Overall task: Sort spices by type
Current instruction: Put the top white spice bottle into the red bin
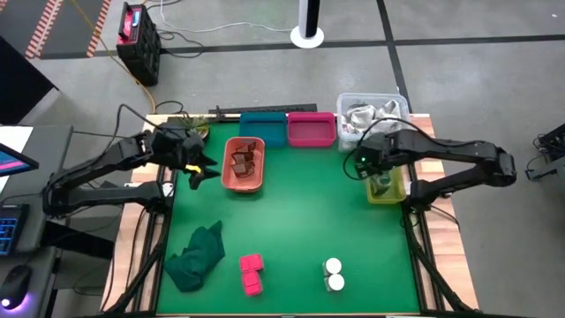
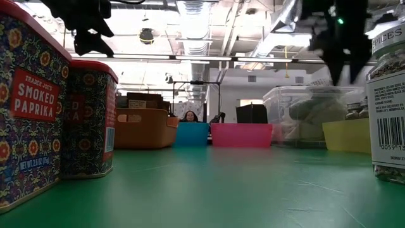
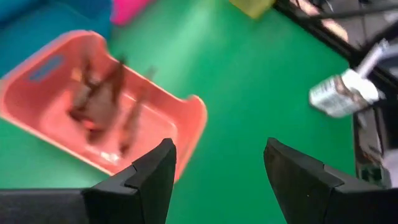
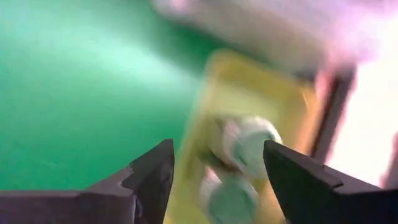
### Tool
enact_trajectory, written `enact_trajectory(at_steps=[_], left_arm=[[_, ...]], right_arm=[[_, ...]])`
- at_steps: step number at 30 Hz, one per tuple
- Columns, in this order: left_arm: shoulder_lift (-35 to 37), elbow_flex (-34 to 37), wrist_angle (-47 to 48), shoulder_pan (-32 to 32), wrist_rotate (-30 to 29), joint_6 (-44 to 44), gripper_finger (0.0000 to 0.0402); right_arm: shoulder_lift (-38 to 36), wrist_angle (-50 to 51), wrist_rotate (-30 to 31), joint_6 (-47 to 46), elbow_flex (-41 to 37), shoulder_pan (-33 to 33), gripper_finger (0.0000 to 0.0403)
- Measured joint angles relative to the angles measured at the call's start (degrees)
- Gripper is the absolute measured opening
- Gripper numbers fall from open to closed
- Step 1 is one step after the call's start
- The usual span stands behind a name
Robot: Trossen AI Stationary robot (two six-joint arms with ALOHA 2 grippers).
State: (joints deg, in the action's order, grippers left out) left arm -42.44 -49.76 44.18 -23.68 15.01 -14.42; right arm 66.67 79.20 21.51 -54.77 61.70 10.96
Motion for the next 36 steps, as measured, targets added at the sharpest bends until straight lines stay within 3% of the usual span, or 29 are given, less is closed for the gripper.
enact_trajectory(at_steps=[6, 12, 25, 36], left_arm=[[-5.20, 0.00, -3.83, 7.80, 0.21, -3.09, 0.0233], [-10.82, 0.00, -12.56, 15.40, 1.63, -5.60, 0.0233], [-15.93, 0.00, -18.30, 25.81, 2.41, -12.95, 0.0251], [-22.00, -8.76, -14.44, 34.78, -6.44, -10.31, 0.0263]], right_arm=[[0.82, -18.88, 2.64, 7.05, 1.72, -6.82, 0.0272], [2.93, -28.15, 1.16, 6.39, 1.68, -11.84, 0.0272], [3.13, -29.01, 1.14, 5.17, 1.67, -18.91, 0.0272], [5.07, -28.43, 1.38, 7.68, 1.66, -18.94, 0.0272]])
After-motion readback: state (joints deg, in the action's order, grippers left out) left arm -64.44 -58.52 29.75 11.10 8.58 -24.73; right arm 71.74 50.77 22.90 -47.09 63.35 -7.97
